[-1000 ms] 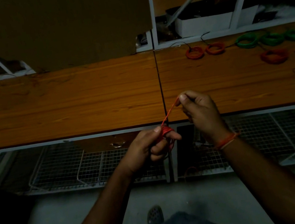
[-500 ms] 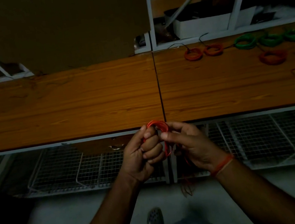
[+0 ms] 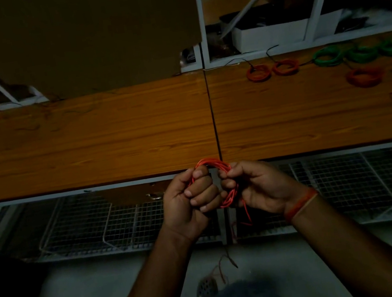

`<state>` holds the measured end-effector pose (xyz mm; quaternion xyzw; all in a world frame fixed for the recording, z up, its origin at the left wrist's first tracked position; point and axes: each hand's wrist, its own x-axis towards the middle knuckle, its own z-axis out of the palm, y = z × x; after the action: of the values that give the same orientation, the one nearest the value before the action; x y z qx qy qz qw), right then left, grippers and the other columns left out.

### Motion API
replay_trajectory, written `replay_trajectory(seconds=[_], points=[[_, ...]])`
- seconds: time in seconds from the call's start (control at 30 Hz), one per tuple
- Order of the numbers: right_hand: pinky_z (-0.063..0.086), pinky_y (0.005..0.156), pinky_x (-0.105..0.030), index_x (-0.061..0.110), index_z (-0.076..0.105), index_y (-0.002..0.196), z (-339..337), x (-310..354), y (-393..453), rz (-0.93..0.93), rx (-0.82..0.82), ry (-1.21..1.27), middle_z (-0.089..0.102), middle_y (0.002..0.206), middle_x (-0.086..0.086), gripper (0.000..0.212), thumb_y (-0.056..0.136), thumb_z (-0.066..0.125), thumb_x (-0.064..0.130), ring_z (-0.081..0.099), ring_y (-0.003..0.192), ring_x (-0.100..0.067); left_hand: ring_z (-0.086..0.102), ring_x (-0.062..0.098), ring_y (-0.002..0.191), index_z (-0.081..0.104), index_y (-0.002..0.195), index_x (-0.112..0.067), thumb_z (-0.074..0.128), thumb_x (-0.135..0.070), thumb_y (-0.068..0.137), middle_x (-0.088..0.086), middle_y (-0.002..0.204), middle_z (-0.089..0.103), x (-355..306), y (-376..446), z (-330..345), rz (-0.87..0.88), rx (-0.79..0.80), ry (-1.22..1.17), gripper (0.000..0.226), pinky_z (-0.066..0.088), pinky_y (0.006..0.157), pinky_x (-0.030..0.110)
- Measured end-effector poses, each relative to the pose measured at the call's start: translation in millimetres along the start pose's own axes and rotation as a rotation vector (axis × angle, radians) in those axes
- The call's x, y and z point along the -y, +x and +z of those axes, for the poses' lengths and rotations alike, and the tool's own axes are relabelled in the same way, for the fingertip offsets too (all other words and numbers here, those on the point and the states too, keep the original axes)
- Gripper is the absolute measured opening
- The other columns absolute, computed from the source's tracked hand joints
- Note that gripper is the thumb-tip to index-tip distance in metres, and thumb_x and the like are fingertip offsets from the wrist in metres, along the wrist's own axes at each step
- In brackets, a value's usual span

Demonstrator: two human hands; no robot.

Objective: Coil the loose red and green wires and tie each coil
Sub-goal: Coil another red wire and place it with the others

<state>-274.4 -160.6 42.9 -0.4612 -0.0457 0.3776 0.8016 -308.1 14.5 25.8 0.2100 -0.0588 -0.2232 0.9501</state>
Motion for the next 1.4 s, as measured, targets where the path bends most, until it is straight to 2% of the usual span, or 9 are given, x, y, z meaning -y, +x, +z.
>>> replay_trajectory(seconds=[0.1,0.4,0.6,0.73,0.9,1.07,1.23,1.33,1.4], points=[[0.053,0.060,-0.029,0.008,0.060,0.096,0,-1,-3,-0.048,0.014,-0.054,0.056,0.075,-0.003,0.006,0.094,0.057,0.012,0.062,0.073,-0.019,0.025,0.006,0.044,0.057,0.086,-0.014,0.055,-0.029,0.099,-0.012,0.056,0.029,-4,-3,-1,-0.014,0.009,-0.016,0.020,0.026,0.044,0.021],[0.052,0.068,-0.027,-0.010,0.065,0.104,9,-16,4,-0.389,-0.228,-0.475,0.060,0.073,-0.004,0.020,0.103,0.047,-0.001,0.061,0.068,-0.016,0.017,0.006,0.042,0.056,0.074,-0.019,0.039,-0.029,0.101,-0.011,0.051,0.021,-4,1,4,0.062,-0.165,0.076,0.033,0.022,0.041,0.019],[0.045,0.056,-0.026,0.019,0.070,0.109,3,-13,1,-0.346,-0.260,-0.634,0.069,0.076,0.002,0.019,0.102,0.056,0.009,0.061,0.069,-0.015,0.011,0.006,0.043,0.051,0.071,-0.019,0.040,-0.032,0.100,-0.011,0.046,0.029,-4,1,14,0.043,-0.302,0.047,0.033,0.013,0.042,0.020],[0.043,0.053,-0.023,0.019,0.065,0.120,-18,-10,-9,-0.231,-0.198,-0.634,0.062,0.070,0.004,0.023,0.097,0.065,0.011,0.054,0.055,-0.007,0.013,0.004,0.044,0.049,0.071,-0.020,0.034,-0.033,0.104,-0.012,0.053,0.019,-22,-9,1,0.077,-0.325,-0.090,0.039,0.022,0.038,0.019],[0.055,0.079,-0.030,0.027,0.072,0.101,-58,-24,-27,-0.292,-0.358,-0.935,0.073,0.092,0.001,0.021,0.093,0.071,0.008,0.070,0.086,-0.014,0.017,0.005,0.045,0.051,0.071,-0.016,0.038,-0.021,0.101,-0.009,0.051,0.028,-45,-21,-21,0.179,-0.317,-0.213,0.033,0.030,0.038,0.022],[0.054,0.065,-0.026,0.025,0.074,0.096,-64,-47,-38,-0.435,-0.553,-0.931,0.072,0.084,0.008,0.020,0.095,0.068,0.006,0.069,0.071,-0.009,0.031,0.007,0.046,0.056,0.076,-0.011,0.035,-0.019,0.105,-0.006,0.056,0.040,-66,-25,-32,0.270,-0.244,-0.276,0.037,0.034,0.046,0.024],[0.050,0.074,-0.020,0.032,0.072,0.104,-26,-30,-42,-0.492,-0.081,-1.489,0.061,0.095,0.021,0.017,0.098,0.056,0.035,0.059,0.089,0.003,0.051,0.006,0.053,0.055,0.082,-0.015,0.035,-0.028,0.107,-0.007,0.063,0.050,-52,-11,-11,0.343,-0.459,0.004,0.035,0.046,0.051,0.018],[0.048,0.071,-0.021,0.024,0.071,0.108,3,-10,-40,-0.621,0.035,-1.534,0.058,0.096,0.012,0.022,0.099,0.051,0.029,0.057,0.086,-0.004,0.066,0.015,0.062,0.053,0.094,-0.011,0.033,-0.025,0.110,0.002,0.065,0.063,-36,-7,-2,0.286,-0.574,0.510,0.030,0.055,0.059,0.024],[0.041,0.070,-0.011,0.017,0.072,0.109,14,2,-36,-0.720,0.015,-1.504,0.055,0.094,0.010,0.018,0.096,0.059,0.014,0.051,0.083,0.001,0.069,0.019,0.063,0.051,0.099,-0.006,0.031,-0.025,0.111,0.005,0.068,0.068,-26,-8,0,0.206,-0.531,0.836,0.030,0.055,0.062,0.031]])
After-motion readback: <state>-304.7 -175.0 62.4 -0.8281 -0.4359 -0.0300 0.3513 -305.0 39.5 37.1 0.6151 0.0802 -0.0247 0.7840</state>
